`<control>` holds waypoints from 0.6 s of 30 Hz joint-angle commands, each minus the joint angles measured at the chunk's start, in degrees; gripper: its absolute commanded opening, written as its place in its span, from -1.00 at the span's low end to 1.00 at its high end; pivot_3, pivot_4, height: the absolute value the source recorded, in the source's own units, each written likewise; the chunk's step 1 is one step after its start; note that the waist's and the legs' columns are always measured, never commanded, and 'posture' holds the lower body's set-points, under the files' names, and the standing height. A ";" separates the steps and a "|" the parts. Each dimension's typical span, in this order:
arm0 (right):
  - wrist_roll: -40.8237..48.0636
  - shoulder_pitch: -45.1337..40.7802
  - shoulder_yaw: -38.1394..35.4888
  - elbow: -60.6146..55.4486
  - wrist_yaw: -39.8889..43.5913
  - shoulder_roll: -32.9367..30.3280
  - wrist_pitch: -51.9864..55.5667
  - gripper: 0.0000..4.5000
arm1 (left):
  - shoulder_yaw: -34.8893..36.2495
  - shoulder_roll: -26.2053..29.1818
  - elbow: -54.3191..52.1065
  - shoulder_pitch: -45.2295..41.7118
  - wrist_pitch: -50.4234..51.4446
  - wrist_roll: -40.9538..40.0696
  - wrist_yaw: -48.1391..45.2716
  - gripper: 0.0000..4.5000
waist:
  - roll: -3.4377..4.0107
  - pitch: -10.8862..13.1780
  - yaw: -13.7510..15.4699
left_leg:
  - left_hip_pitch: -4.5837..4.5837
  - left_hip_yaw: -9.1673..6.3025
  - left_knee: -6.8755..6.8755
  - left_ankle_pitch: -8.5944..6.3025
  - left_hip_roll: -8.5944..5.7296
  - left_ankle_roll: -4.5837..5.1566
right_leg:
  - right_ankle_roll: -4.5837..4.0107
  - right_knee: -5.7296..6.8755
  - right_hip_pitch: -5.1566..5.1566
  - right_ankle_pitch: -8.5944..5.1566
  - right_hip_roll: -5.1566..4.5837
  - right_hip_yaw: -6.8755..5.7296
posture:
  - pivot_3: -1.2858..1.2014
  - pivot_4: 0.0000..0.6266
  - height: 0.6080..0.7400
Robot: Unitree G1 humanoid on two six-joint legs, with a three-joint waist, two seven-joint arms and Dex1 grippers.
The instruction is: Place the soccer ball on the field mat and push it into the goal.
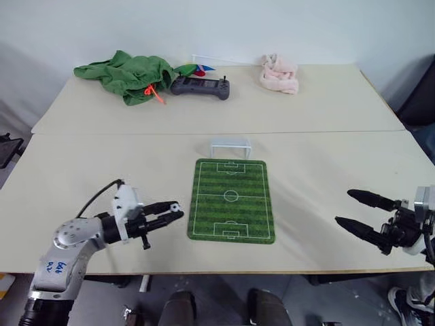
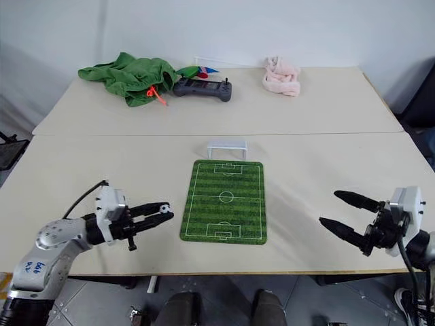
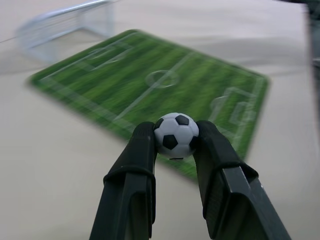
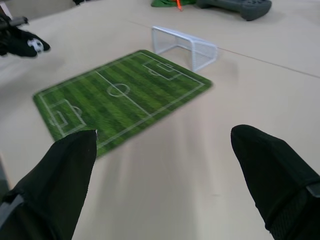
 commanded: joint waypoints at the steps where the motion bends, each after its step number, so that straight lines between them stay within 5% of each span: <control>1: 2.08 3.19 -2.75 -5.04 -1.77 1.37 0.39 1.00 | -3.02 -0.30 -3.85 -1.66 0.57 0.32 0.02 -0.62 | -0.01 0.00 0.02 | 0.00 0.00 0.00 0.00 0.00 0.00 | 0.00 -0.01 0.00 0.00 0.00 0.00 | 0.03 -0.52 1.00; 5: 2.17 8.05 -2.46 -8.39 -3.25 3.76 0.36 1.00 | -12.34 -2.30 -3.24 -6.95 0.18 6.44 0.75 -0.62 | 0.00 0.00 0.16 | 0.00 0.00 0.02 -0.01 0.00 0.03 | 0.01 -0.03 0.02 0.01 0.01 0.02 | 0.03 -0.52 1.00; 18: 4.79 11.98 -3.40 -11.50 -6.08 6.52 -0.39 1.00 | -22.50 -7.78 4.73 -12.51 -2.30 14.97 2.37 -0.62 | -0.01 0.00 0.06 | -0.01 0.03 0.08 -0.05 0.00 0.10 | 0.02 -0.08 0.02 0.02 0.04 0.08 | 0.03 -0.52 1.00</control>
